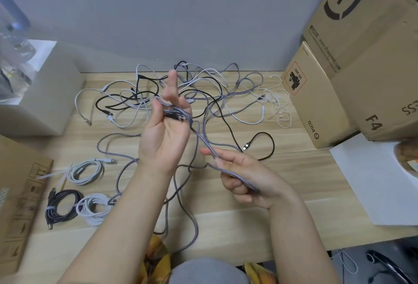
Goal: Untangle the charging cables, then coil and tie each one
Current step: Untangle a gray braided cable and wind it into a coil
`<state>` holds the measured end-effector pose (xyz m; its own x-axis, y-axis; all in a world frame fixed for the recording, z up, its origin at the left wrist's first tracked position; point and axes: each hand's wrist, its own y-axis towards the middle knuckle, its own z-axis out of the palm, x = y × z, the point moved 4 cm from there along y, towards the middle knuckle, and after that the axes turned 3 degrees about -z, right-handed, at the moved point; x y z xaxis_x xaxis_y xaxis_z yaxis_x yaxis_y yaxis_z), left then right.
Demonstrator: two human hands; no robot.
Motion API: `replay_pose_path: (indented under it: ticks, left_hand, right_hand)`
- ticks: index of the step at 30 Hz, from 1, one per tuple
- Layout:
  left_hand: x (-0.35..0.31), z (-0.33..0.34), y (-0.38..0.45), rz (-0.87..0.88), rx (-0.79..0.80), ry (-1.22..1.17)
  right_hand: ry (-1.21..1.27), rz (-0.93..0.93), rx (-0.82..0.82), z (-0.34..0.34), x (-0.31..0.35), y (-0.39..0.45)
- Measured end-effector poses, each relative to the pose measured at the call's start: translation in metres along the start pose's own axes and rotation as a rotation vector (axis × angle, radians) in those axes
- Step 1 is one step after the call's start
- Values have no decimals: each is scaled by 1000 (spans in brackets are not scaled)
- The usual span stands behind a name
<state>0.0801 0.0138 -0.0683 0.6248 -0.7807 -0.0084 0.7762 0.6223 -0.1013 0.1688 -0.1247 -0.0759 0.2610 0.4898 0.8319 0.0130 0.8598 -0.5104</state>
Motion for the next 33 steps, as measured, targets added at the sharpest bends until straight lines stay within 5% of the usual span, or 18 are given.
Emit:
replay_pose_path:
  ticks: [4, 7, 12, 17, 22, 25, 29, 33]
  left_hand:
    - [-11, -3, 2, 61, 20, -33]
    - [-17, -7, 6, 221, -83, 159]
    - [-3, -2, 7, 180, -138, 1105]
    - [26, -9, -6, 42, 148, 2134]
    - [25, -5, -11, 67, 200, 2401]
    - [27, 1, -10, 140, 224, 2510]
    - [9, 0, -7, 528, 66, 2525]
    - [6, 4, -9, 625, -17, 2386]
  right_hand:
    - [-428, -24, -32, 1, -2, 3]
    - [-613, -26, -102, 1, 2, 0]
    - [-860, -99, -325, 2, 15, -5]
    - [-1049, -201, -592, -6, 27, -9]
    - [-876, -362, -951, -32, 29, -17]
    - [-371, -287, -794, -34, 20, -11]
    - [313, -123, -150, -4, 18, -10]
    - [524, -327, 121, 10, 22, -9]
